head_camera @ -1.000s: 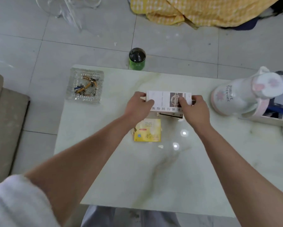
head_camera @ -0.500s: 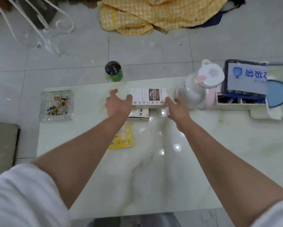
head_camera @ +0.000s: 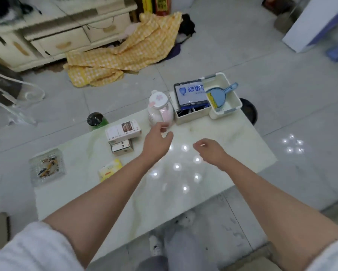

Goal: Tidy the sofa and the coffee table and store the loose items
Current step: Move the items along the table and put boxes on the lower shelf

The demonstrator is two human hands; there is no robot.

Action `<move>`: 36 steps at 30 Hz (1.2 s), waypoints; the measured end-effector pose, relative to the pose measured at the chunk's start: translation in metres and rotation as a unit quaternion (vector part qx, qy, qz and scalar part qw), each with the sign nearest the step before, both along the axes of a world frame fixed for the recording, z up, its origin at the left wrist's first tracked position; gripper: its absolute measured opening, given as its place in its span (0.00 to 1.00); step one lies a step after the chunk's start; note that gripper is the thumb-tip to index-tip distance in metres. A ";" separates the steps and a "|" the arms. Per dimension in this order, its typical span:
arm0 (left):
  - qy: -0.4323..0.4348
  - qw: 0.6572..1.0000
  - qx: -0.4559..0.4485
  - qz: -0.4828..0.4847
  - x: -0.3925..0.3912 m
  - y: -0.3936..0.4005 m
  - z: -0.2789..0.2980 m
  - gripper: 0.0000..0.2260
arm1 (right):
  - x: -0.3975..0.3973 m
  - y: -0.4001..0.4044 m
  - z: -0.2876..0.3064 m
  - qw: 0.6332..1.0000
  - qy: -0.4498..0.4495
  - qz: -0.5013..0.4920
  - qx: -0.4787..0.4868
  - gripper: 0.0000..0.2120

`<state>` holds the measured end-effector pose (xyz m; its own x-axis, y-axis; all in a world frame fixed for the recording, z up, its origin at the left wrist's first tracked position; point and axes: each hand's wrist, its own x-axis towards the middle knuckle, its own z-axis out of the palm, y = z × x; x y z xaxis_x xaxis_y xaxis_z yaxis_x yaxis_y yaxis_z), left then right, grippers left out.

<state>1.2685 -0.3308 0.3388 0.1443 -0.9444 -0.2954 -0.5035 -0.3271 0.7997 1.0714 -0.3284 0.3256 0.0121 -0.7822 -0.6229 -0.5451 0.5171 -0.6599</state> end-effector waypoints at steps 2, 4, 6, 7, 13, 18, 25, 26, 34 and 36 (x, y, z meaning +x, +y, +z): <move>0.001 0.999 -0.002 -0.044 -0.045 -0.004 0.039 0.14 | -0.042 0.001 0.039 0.999 0.015 0.003 -0.031 0.15; 0.005 0.996 -0.003 -0.087 -0.084 -0.006 0.063 0.13 | -0.079 0.002 0.063 0.998 0.039 0.009 -0.056 0.16; -0.003 0.992 -0.002 -0.127 -0.127 -0.005 0.078 0.13 | -0.125 0.006 0.082 0.996 0.055 0.005 -0.067 0.16; -0.005 0.989 0.001 -0.146 -0.162 -0.009 0.087 0.13 | -0.160 0.005 0.094 0.995 0.063 -0.001 -0.073 0.16; -0.044 0.977 -0.008 -0.207 -0.347 -0.055 0.107 0.11 | -0.341 -0.030 0.111 0.986 0.126 0.010 -0.106 0.17; -0.088 0.969 0.022 -0.230 -0.469 -0.104 0.107 0.12 | -0.461 -0.071 0.118 0.984 0.133 0.031 -0.114 0.18; -0.148 0.960 0.047 -0.232 -0.551 -0.209 0.117 0.12 | -0.555 -0.182 0.132 0.982 0.136 0.083 -0.104 0.19; -0.153 0.960 0.052 -0.229 -0.555 -0.226 0.116 0.12 | -0.560 -0.198 0.132 0.980 0.136 0.100 -0.103 0.19; -0.129 0.974 0.111 -0.151 -0.614 -0.401 0.098 0.14 | -0.631 -0.370 0.145 0.970 0.147 0.176 -0.082 0.18; -0.138 0.971 0.117 -0.158 -0.642 -0.449 0.111 0.13 | -0.652 -0.421 0.161 0.969 0.143 0.181 -0.088 0.17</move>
